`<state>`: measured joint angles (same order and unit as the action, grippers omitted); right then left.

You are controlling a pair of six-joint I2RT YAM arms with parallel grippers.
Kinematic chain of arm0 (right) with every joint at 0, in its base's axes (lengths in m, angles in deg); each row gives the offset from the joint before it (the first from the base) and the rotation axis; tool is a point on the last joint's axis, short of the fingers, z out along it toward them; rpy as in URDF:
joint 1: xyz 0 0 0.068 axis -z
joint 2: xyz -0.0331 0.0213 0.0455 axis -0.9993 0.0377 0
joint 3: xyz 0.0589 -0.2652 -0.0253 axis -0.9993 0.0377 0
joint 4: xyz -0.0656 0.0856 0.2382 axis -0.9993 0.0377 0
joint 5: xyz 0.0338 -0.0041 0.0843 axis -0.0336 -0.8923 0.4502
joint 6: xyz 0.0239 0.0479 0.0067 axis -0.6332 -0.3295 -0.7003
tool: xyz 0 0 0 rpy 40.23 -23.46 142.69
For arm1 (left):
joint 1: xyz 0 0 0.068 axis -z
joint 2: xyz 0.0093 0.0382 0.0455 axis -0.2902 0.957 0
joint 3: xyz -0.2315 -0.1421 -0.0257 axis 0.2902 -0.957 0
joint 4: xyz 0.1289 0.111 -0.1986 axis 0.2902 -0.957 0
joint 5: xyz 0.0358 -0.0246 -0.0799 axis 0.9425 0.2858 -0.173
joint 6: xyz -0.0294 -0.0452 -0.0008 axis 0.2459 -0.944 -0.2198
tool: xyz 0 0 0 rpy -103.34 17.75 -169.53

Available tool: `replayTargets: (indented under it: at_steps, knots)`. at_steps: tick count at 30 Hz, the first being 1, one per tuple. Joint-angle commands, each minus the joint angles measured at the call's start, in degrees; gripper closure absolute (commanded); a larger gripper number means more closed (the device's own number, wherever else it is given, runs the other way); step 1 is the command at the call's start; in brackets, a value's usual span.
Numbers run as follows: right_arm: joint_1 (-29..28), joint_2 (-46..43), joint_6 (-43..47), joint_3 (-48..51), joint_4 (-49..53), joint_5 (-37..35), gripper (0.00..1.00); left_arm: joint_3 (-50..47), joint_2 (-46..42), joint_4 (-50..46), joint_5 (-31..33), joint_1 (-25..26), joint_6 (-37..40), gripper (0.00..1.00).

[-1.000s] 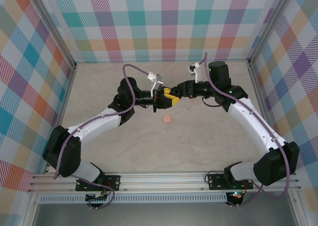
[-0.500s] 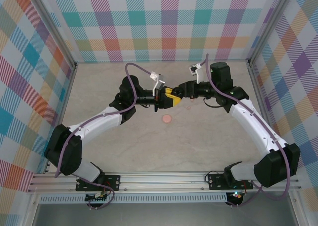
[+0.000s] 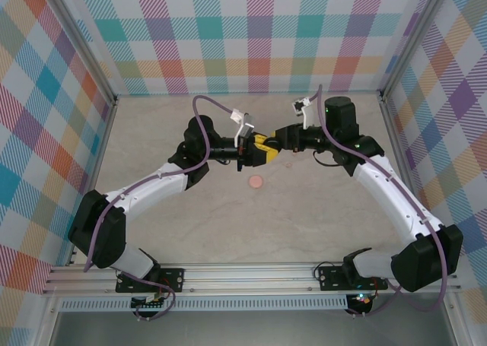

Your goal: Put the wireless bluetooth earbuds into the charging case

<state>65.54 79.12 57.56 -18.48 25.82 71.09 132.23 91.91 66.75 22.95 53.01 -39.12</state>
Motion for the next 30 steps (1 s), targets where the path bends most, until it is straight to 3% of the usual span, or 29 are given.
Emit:
replayTargets:
  at_steps: [1,7,12,19,30]
  knots:
    - [-1.2,-3.1,0.7,-1.0,-0.2,0.0,0.68,1.2,1.6,-7.0,8.1,0.0,0.6,0.91]
    - [-1.2,-4.3,0.9,-1.2,5.6,-14.6,0.67,2.7,3.0,-10.3,14.9,-1.6,-2.1,0.90]
    - [-1.2,-4.7,1.0,-1.0,9.9,-23.2,0.66,3.4,4.8,-11.8,22.9,-3.6,-5.7,0.83]
    - [-1.1,-5.7,1.2,0.2,13.7,-26.8,0.66,8.5,11.4,-16.8,29.1,-7.0,-10.6,0.82]
    - [-1.1,-9.4,-0.2,6.6,16.7,-30.5,0.65,29.1,29.3,-34.5,26.3,-10.4,-11.9,0.82]
